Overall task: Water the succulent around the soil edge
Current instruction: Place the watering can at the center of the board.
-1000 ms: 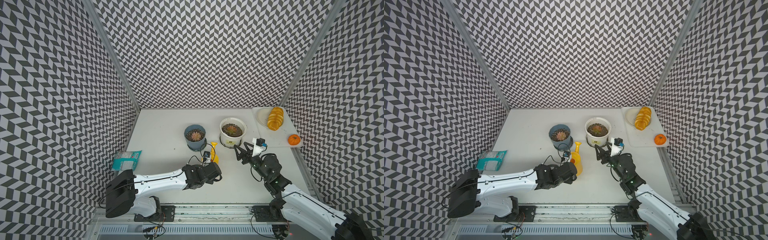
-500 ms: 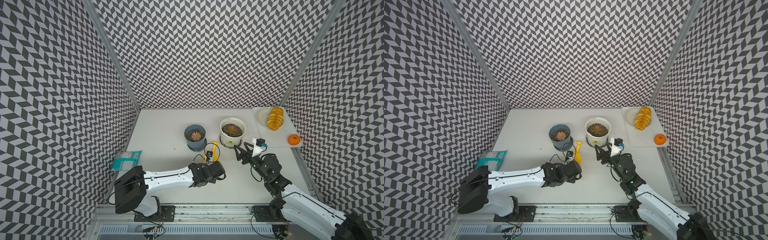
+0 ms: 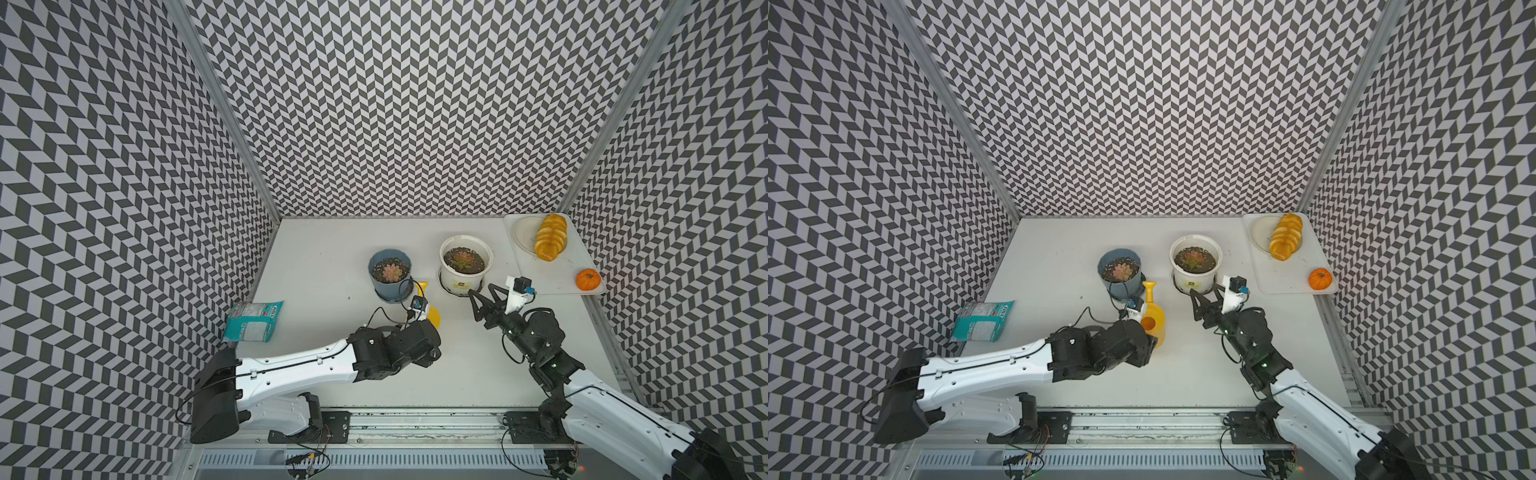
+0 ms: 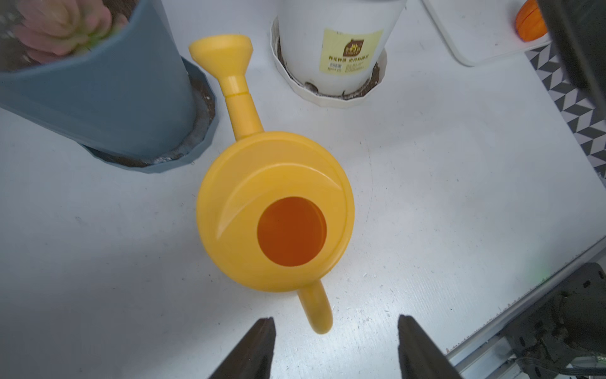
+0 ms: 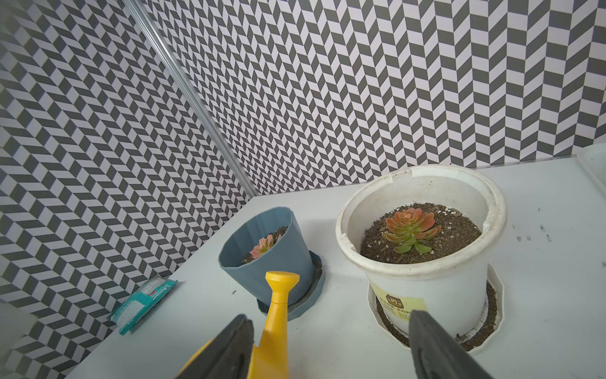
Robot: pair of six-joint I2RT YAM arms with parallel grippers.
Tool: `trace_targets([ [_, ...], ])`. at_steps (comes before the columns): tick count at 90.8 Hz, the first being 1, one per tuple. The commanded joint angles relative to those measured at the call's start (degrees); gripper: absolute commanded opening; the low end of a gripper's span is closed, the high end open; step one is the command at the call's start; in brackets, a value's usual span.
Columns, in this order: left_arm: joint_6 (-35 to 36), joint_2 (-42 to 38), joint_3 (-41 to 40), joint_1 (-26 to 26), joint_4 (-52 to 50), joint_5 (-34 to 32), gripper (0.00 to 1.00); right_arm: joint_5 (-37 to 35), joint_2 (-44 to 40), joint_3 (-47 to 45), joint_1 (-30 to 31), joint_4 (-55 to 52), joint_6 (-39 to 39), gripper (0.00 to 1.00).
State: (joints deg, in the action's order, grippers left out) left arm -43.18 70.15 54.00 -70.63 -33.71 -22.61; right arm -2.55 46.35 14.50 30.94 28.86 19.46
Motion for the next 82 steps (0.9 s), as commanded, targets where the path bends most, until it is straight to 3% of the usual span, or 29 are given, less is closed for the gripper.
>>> trace_targets([
  [1, 0.9, -4.8, -0.9, 0.0, -3.8, -3.2, 0.73, -1.6, -1.4, -1.0, -0.2, 3.3, -0.7, 0.78],
  [12, 0.3, -11.3, -0.6, 0.1, -6.8, -6.4, 0.88, -2.5, -2.4, -1.3, -0.2, 3.4, -0.6, 0.78],
  [27, -0.5, -20.4, -0.3, 0.2, -10.8, -11.5, 1.0, -4.3, -3.9, -3.0, -0.2, 3.3, -0.5, 0.79],
  [55, -1.6, -34.9, -2.2, 0.4, -14.7, -18.4, 1.0, -13.8, -8.8, -5.8, -0.2, 1.9, 2.5, 0.8],
  [82, -0.4, -35.5, -3.7, 0.5, -14.1, -20.1, 1.0, -19.4, -11.2, -7.7, -0.1, 1.9, 3.4, 0.82],
])
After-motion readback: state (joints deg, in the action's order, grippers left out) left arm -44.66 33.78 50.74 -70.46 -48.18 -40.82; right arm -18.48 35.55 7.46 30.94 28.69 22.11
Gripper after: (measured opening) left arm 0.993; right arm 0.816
